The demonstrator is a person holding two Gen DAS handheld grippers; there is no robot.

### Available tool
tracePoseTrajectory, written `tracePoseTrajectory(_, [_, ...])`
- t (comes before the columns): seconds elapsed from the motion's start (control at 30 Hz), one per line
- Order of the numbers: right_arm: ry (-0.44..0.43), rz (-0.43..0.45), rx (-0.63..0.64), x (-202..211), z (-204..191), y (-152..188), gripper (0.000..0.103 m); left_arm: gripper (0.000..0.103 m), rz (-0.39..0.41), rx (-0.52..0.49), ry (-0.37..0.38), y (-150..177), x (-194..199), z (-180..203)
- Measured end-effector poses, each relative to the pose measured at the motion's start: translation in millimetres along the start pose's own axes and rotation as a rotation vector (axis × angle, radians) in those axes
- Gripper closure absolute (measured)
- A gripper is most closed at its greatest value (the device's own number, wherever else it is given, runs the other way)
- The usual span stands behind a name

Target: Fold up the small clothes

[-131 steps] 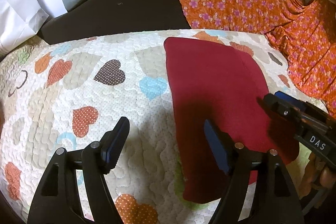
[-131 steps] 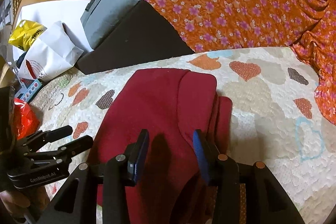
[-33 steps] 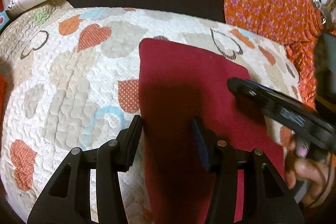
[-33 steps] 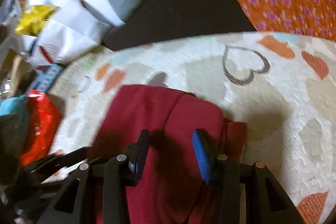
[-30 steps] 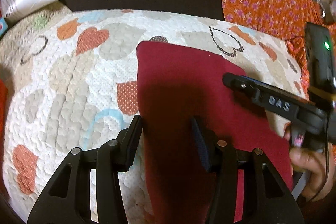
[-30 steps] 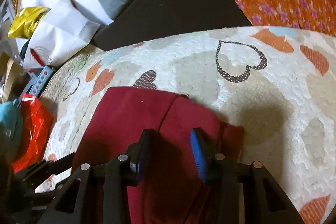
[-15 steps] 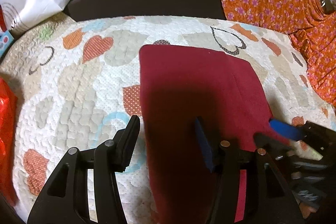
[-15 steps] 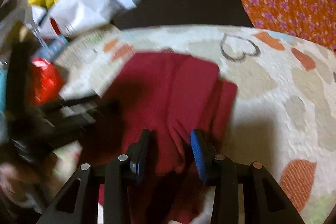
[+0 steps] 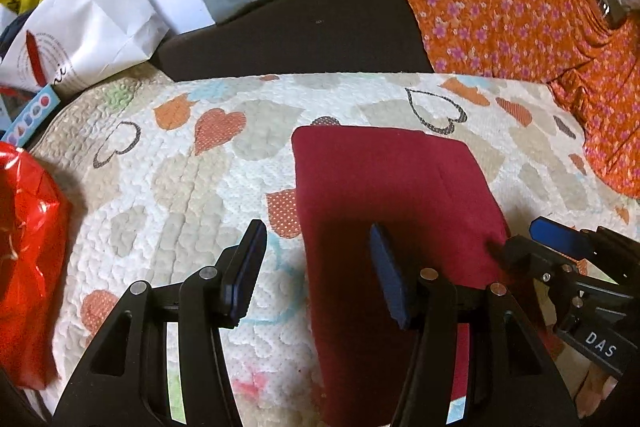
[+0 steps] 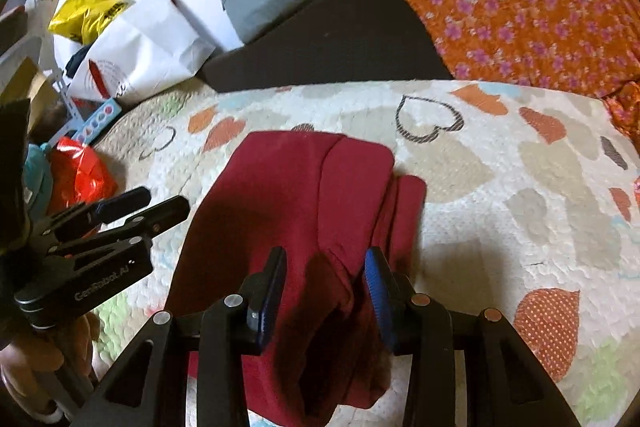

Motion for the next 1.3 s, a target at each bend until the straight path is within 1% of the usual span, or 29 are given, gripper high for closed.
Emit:
tracePoseTrajectory(0.07, [0.005, 0.009, -0.005, 2, -2, -1, 0.064, 0.050, 0.005, 0.010, 0.000, 0, 5, -3])
tracePoseTrajectory(0.3, [0.015, 0.034, 0.022, 2, -11, -3, 0.063, 0.050, 0.045, 0.039, -0.045, -1, 16, -12])
tracePoseTrajectory(0.47, [0.027, 0.039, 0.042, -5, -11, -2, 0.063, 0.050, 0.025, 0.017, -0.056, 4, 7, -7])
tracePoseTrajectory(0.63, [0.036, 0.059, 0.029, -7, -2, -1, 0.062, 0.050, 0.019, 0.014, -0.060, 4, 1, -5])
tracePoseTrajectory(0.83, [0.028, 0.040, -0.003, -13, 11, 0, 0.062, 0.050, -0.005, 0.001, -0.061, 7, -8, 2])
tracePoseTrajectory(1.03, [0.031, 0.040, -0.004, -14, 11, 1, 0.062, 0.050, -0.002, -0.016, -0.058, 8, -10, 7])
tracePoseTrajectory(1.3, [0.037, 0.029, -0.001, -16, 13, 1, 0.061, 0.050, -0.015, -0.016, -0.050, 9, -12, 9])
Point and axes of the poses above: each gripper's, at about its wrist camera, not at the fingertips, and x roughly against the way its jaws point, z to its right, y to its underside, the point moved 5 cm from there along -x, roughly the way its jaws point, and after that the axes turned 10 degrees about -y, right-handed, at the moved point
